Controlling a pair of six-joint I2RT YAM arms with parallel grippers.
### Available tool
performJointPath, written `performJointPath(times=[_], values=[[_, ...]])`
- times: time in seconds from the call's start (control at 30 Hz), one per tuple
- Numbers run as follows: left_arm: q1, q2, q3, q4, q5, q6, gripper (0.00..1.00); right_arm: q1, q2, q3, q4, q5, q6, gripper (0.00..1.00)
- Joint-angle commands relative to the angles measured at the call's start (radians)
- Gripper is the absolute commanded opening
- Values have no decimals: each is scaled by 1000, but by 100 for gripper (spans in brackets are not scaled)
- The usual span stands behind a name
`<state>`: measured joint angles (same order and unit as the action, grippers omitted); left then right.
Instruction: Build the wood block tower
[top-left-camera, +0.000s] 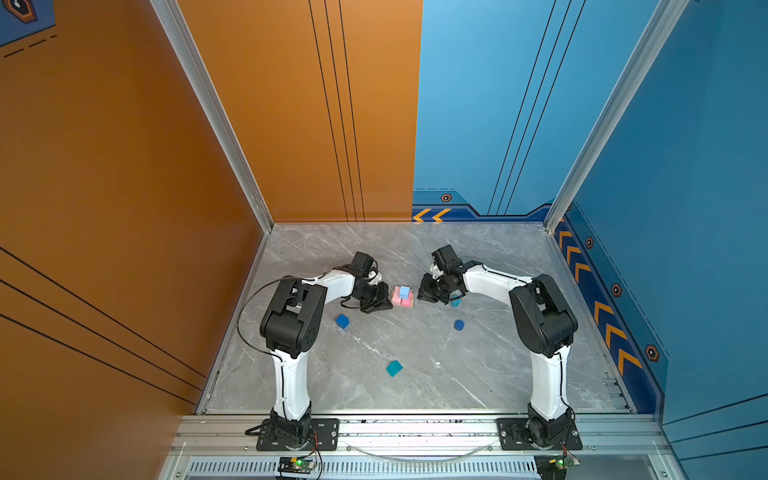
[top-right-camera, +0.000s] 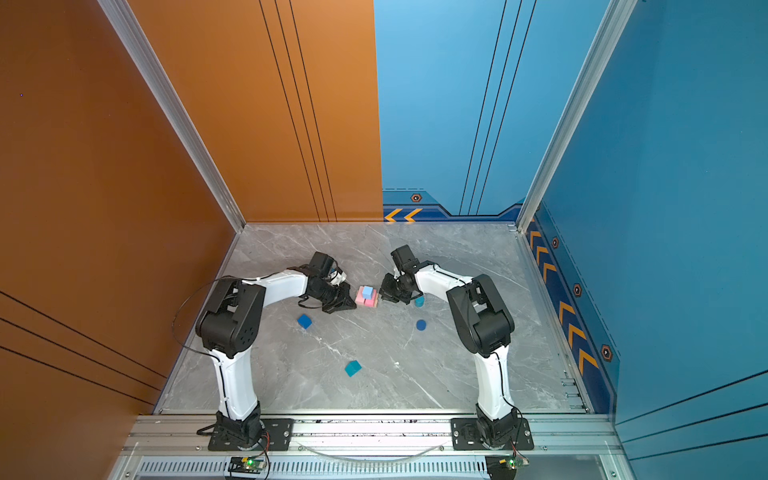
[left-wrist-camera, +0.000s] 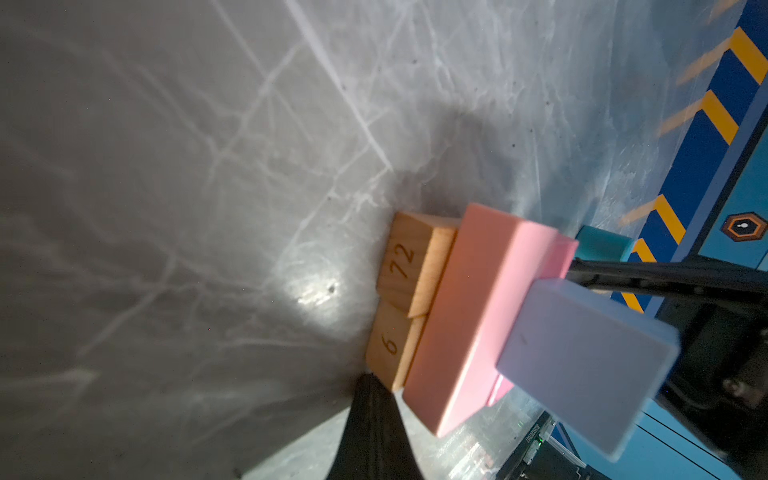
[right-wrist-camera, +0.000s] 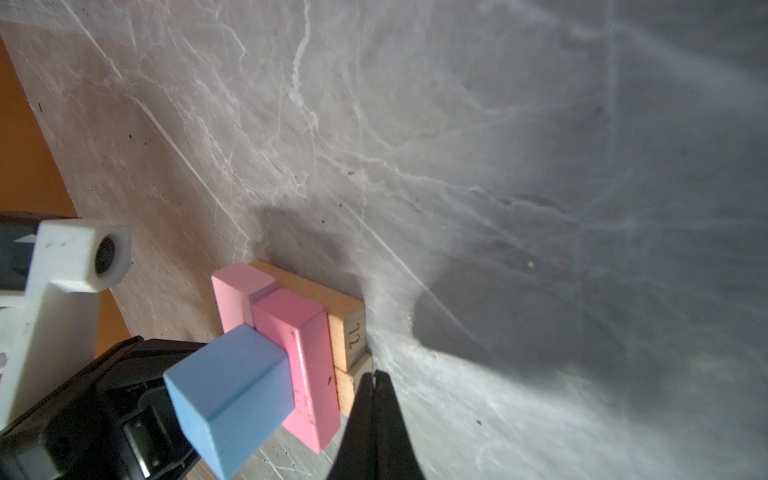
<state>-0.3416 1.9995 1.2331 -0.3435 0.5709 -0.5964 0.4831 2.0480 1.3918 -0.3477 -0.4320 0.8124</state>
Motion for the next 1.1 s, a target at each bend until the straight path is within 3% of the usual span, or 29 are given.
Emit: performJointPath(times=[0.0, 0.4, 0.73, 1.07], values=[[0, -27, -26, -7, -2, -3, 0, -6, -40, -15, -12, 23, -5, 0], [21, -174, -45, -73, -47, 36, 0, 9, -35, -14, -13, 27, 2, 0], [66, -56, 97, -93, -58, 56, 0, 35, -31, -23, -17, 35, 15, 0], [63, -5, 120, -95, -57, 58, 0, 48, -14, -11, -16, 35, 21, 0]])
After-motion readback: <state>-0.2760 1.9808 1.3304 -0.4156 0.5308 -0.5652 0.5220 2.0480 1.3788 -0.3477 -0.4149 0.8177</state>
